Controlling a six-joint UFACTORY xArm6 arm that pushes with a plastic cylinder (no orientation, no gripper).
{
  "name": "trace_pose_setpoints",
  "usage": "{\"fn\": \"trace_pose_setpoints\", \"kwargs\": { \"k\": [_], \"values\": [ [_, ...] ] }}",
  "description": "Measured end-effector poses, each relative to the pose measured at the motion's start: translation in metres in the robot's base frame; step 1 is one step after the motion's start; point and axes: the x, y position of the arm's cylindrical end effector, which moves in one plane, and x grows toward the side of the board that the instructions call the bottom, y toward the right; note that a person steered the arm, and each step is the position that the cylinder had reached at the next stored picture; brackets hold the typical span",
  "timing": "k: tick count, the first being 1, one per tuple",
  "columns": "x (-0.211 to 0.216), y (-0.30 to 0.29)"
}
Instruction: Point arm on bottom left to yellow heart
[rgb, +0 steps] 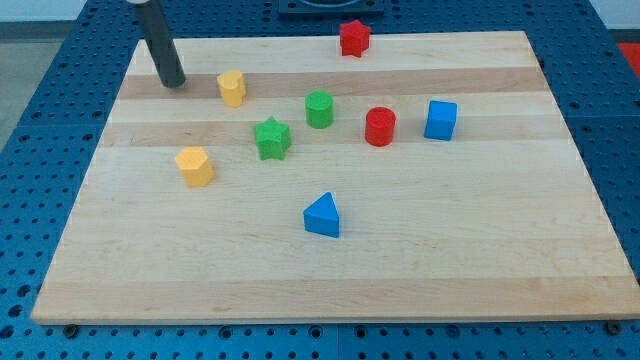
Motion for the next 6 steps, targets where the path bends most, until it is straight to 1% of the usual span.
{"fn": "trace_pose_setpoints", "kwargs": {
  "k": [1, 2, 3, 4, 5, 6],
  "values": [
    [0.01, 0.0],
    [-0.006, 0.0],
    [-0.04, 0.0],
    [-0.026, 0.005],
    [0.018, 0.013],
    [0.046, 0.018]
  ]
}}
